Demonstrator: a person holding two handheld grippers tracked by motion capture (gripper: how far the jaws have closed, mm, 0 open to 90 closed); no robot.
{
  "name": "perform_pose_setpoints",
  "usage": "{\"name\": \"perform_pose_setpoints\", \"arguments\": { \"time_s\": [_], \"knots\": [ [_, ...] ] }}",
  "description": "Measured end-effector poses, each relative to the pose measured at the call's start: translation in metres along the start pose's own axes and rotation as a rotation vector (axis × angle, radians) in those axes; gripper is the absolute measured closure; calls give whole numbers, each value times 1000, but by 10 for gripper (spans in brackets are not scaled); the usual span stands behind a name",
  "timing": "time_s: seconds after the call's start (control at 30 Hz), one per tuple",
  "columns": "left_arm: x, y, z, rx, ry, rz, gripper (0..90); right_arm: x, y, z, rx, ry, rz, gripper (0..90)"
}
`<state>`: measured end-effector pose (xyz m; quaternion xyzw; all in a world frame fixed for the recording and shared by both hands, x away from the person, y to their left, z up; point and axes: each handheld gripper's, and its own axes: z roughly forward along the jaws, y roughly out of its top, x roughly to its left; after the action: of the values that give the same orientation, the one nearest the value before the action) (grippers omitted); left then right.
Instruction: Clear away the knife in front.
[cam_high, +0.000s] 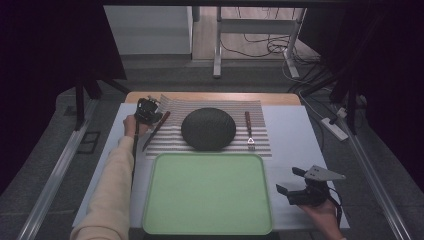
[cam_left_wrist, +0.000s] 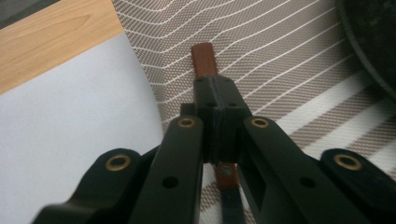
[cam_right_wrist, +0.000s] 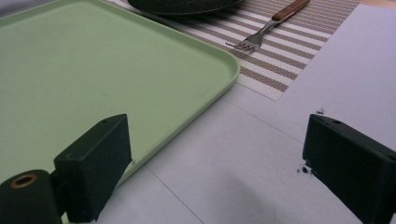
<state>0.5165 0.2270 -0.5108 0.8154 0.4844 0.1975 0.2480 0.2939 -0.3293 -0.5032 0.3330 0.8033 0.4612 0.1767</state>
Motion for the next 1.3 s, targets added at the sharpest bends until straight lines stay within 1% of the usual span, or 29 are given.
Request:
{"name": "perform_pose_setpoints", "arguments": {
  "time_s": [0.03,0.1,0.13,0.17,0.2,0.3,0.33,0.4,0.47,0.53,0.6,0.63,0.7,0.77,0.87,0.97,1.0,1.03,1.1,1.13,1.17,1.23,1.27,1.3],
  "knots": [
    [1,0,2,5,8,1,888,0,0,0,2,2,-1,81],
    [4,-1,4,8,-8,-14,888,1,0,0,5,4,-7,81],
    [4,-1,6,20,-7,-10,888,1,0,0,2,2,-9,81],
    [4,-1,6,20,-7,-10,888,1,0,0,1,2,-10,81],
    [5,-3,10,27,-17,-19,888,1,0,0,1,3,-9,81],
    [4,-3,12,28,-21,-22,888,1,0,0,3,1,-7,81],
    [4,-4,13,29,-28,-24,888,1,0,0,5,1,-8,81],
    [3,-4,14,40,-39,-14,889,1,0,0,6,0,-8,81],
    [1,-4,15,42,-56,-10,889,1,0,0,6,0,-6,81],
    [-2,-4,15,42,-65,0,889,1,0,0,7,-1,-5,81],
    [-7,-4,14,43,-83,16,889,0,-1,0,10,-2,-5,82],
    [-11,-4,14,43,-99,33,888,0,-1,0,10,-2,-5,82],
    [-15,-5,14,40,-122,46,888,0,-1,0,8,3,-5,81],
    [-20,-6,15,39,-128,58,888,0,0,1,8,2,-2,81],
    [-25,-6,14,37,-154,71,888,0,0,1,11,1,-2,81],
    [-29,-6,13,46,-155,89,888,0,0,0,9,3,-2,81],
    [-30,-5,12,47,-149,97,888,0,0,0,10,2,-3,81],
    [-30,-5,10,44,-144,98,888,0,0,1,10,2,-4,81],
    [-28,-4,4,25,-118,93,886,0,0,1,8,5,-5,81],
    [-25,-4,-1,12,-114,88,838,0,0,1,6,4,-4,81],
    [-23,-4,-6,-2,-120,87,792,-1,0,2,5,6,-4,81],
    [-20,-3,-15,-8,-126,94,660,-1,0,2,7,7,-4,82],
    [-20,-3,-20,-2,-155,101,565,-1,0,3,8,7,-5,81],
    [-21,-3,-24,12,-176,119,530,-1,1,3,9,13,-6,81]
  ]
}}
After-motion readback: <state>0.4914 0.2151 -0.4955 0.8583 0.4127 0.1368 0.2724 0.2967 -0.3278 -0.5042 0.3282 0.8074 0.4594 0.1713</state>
